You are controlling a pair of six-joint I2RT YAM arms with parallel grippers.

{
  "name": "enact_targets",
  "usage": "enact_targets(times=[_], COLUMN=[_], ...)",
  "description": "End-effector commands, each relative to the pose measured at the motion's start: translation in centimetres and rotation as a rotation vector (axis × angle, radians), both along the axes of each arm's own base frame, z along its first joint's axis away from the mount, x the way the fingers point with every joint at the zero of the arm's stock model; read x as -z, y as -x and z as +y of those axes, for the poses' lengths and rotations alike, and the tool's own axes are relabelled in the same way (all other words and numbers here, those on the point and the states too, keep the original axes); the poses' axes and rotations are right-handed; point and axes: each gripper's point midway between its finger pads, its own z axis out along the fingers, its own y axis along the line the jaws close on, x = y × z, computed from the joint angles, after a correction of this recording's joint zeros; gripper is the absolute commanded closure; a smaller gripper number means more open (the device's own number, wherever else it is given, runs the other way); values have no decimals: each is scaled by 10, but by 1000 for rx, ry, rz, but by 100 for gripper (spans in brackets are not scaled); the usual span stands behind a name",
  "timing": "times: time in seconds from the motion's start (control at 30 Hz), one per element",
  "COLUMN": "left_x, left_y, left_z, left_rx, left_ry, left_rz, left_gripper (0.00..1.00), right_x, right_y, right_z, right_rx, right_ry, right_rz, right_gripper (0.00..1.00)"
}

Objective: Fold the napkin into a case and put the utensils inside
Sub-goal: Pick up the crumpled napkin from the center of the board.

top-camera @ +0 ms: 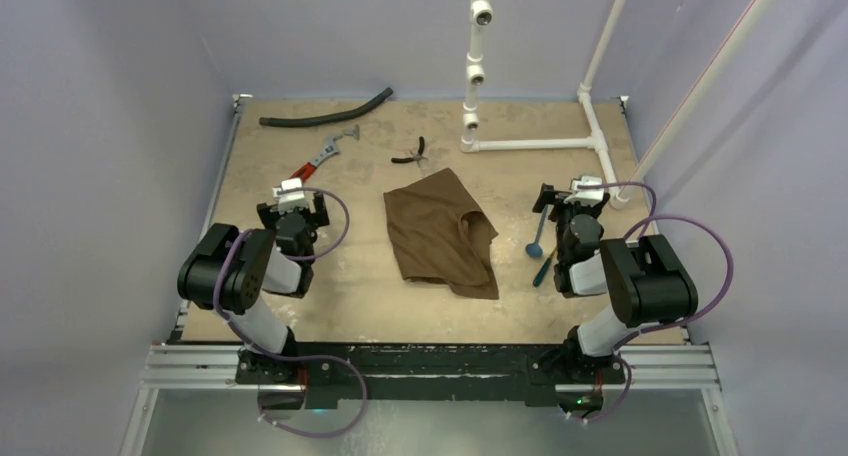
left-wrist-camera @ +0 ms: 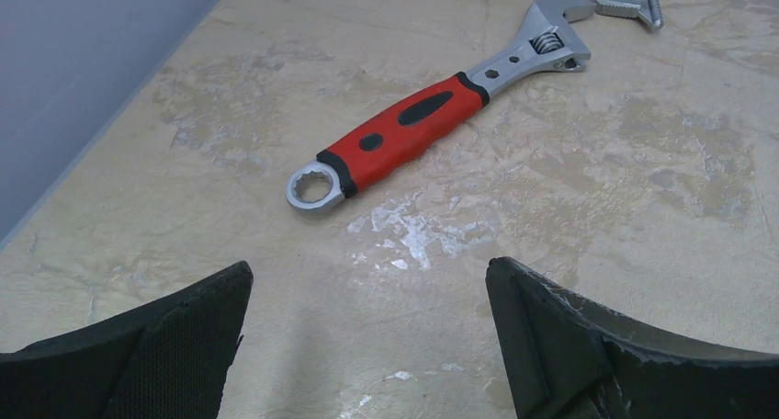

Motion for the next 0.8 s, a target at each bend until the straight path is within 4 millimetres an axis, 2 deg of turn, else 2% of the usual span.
enact_targets(times=[0.0, 0.5, 0.57, 0.63, 0.7, 0.77], left_x=[-18, -18, -19, -25, -32, -49], left_y=[-8, -8, -8, -12, -21, -31], left_z=[3, 3, 3, -1, -6, -16], left_rx=[-11, -10, -8, 13, 45, 115], left_ry=[-3, -3, -4, -10, -24, -66], left_rz=[-65, -66, -66, -73, -10, 89], left_gripper=[1, 1, 1, 1, 1, 1], right_x=[-26, -26, -37, -49, -76, -95], right_y=[-6, -6, -3, -9, -23, -26], right_z=[-6, -6, -19, -19, -19, -18], right_rx=[30, 31, 106, 117, 133, 139], right_ry=[10, 10, 1, 4, -23, -69], right_rz=[-88, -87, -115, -79, -40, 22], right_gripper=[2, 2, 2, 2, 2, 2])
